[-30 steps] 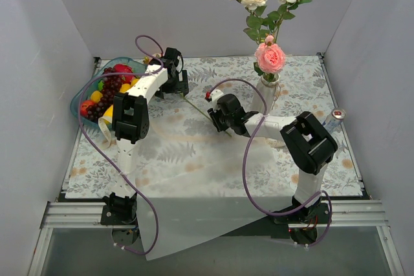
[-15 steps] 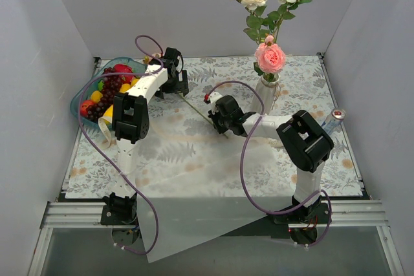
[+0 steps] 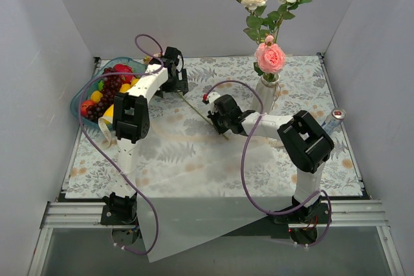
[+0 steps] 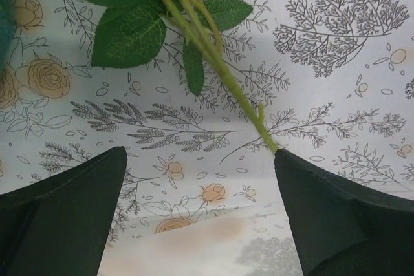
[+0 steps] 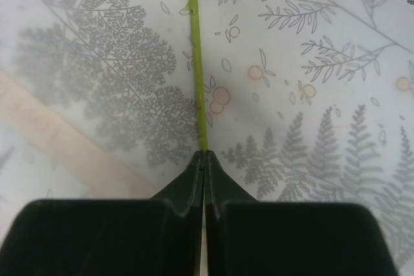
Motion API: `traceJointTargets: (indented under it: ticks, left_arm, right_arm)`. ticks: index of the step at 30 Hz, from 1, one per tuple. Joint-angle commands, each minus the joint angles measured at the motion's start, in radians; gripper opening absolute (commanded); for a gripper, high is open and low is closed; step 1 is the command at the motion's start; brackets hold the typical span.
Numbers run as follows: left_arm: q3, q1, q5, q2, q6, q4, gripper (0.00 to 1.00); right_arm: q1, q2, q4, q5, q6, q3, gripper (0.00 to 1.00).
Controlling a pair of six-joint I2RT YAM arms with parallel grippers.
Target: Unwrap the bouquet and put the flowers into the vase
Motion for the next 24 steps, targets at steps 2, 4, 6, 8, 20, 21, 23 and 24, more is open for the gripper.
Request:
traceJointTargets:
  ticks: [2, 4, 6, 8, 20, 21, 23, 24]
  left_arm:
    - [0.061, -0.004, -0.033, 0.025, -0.025, 0.008, 0.98]
    - [0.073, -0.004, -0.030, 0.037, -0.028, 0.004, 0.98]
    - [0.079, -0.004, -0.025, 0.044, -0.036, 0.008, 0.98]
    - [0.079, -0.004, -0.023, 0.051, -0.043, 0.011, 0.98]
    - [0.141, -0.021, -0.065, 0.102, -0.059, 0.034, 0.93]
    - [0.141, -0.023, -0.068, 0.103, -0.059, 0.044, 0.90]
    - [0.139, -0.023, -0.080, 0.108, -0.063, 0.047, 0.87]
    - [0.138, -0.023, -0.083, 0.114, -0.063, 0.047, 0.86]
  right_arm:
    - [0.026, -0.094, -0.042, 0.007, -0.001, 0.042, 0.01]
    - [0.036, -0.116, -0.043, 0.004, 0.007, 0.036, 0.01]
    - [0.048, -0.133, -0.043, 0.001, 0.018, 0.033, 0.01]
    - [0.057, -0.141, -0.045, 0.010, 0.018, 0.033, 0.01]
    - [0.065, -0.122, -0.043, 0.056, 0.001, 0.012, 0.11]
    - [0.065, -0.122, -0.040, 0.055, 0.001, 0.009, 0.11]
    - [0.065, -0.128, -0.031, 0.053, 0.001, -0.008, 0.11]
    - [0.065, -0.130, -0.025, 0.052, -0.001, -0.013, 0.11]
